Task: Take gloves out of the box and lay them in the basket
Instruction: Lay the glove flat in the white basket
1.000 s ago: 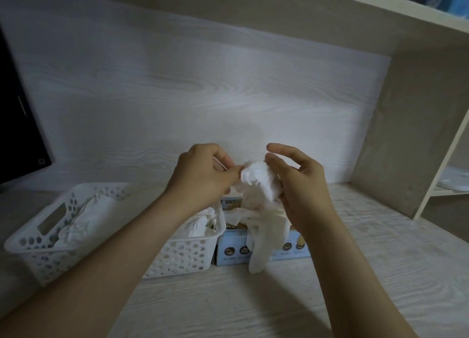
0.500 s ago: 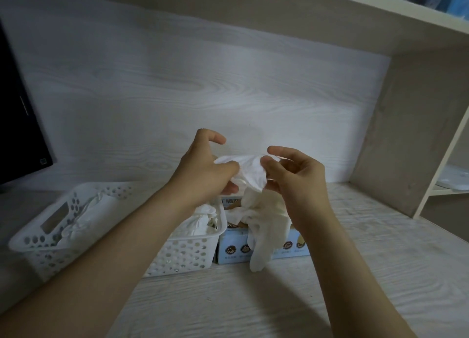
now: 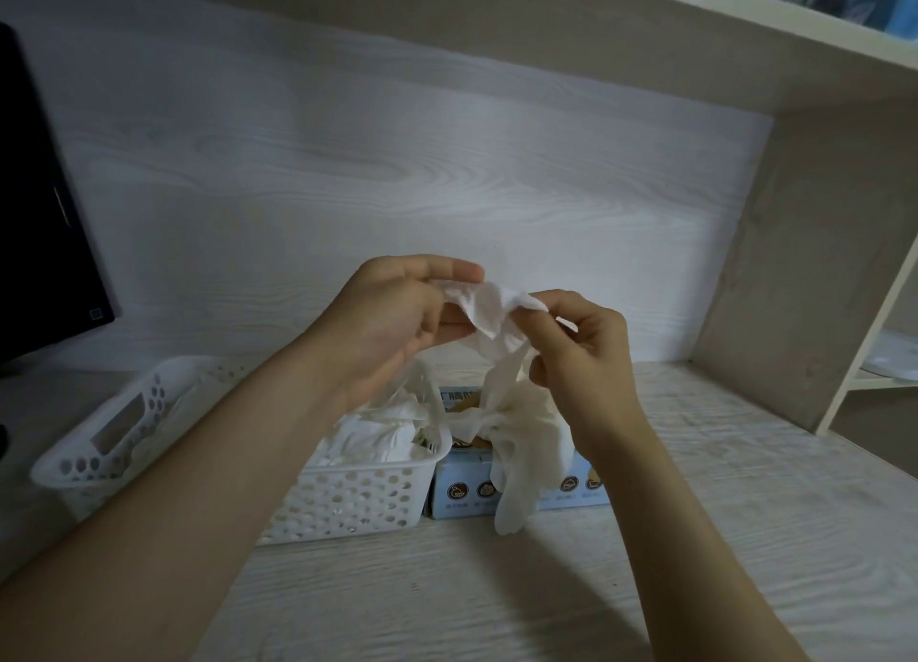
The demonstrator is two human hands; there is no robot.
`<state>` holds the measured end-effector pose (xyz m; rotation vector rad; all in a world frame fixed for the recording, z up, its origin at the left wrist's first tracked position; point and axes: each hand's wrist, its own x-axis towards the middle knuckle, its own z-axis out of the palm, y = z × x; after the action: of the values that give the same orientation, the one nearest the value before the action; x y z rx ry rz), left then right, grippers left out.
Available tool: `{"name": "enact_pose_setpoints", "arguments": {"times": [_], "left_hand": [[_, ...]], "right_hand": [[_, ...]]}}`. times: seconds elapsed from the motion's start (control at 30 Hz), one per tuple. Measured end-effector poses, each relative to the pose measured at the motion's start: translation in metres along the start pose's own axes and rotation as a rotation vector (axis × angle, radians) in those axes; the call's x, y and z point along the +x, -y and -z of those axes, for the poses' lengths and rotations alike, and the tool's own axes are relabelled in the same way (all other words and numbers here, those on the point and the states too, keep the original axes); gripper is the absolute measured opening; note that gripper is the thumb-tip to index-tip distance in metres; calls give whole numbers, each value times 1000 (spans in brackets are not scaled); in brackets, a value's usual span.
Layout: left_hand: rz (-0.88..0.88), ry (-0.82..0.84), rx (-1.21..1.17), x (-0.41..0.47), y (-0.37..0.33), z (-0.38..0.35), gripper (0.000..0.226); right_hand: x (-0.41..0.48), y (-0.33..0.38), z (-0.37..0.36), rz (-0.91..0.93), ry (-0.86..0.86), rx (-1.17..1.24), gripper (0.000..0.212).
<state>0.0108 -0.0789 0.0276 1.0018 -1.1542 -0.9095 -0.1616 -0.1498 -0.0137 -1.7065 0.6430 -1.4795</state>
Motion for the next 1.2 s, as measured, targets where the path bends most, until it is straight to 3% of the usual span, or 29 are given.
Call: {"name": "enact_pose_setpoints", "arguments": {"times": [0.13, 0.23, 0.33, 0.47, 0.7, 0.83, 0.97, 1.1, 1.2], "left_hand": [[-163, 71, 456, -7, -1, 0, 36], [-226, 74, 554, -7, 0, -2, 22], [-285, 11, 659, -3, 3, -2, 8], [-189, -120, 535, 1, 1, -1, 23], [-91, -66, 438, -4, -6, -6, 21], [-87, -27, 461, -7, -6, -8, 21], [-127, -7, 448, -10, -7, -11, 23], [-155, -88, 352, -5, -5, -13, 15], [-170, -208, 364, 0, -2, -9, 13]], "right_hand": [[0, 1, -2, 0, 8, -36, 41], [-3, 3, -1, -48, 77, 24, 44], [-3, 4, -1, -132, 97, 75, 33], [-2, 10, 1, -188, 218, 209, 24], [-7, 13, 4, -373, 337, 391, 24], [-7, 11, 4, -269, 423, 158, 47], [-5, 9, 3, -286, 488, 304, 37], [-3, 9, 6, -360, 466, 442, 64], [-4, 9, 5, -378, 377, 328, 51]]}}
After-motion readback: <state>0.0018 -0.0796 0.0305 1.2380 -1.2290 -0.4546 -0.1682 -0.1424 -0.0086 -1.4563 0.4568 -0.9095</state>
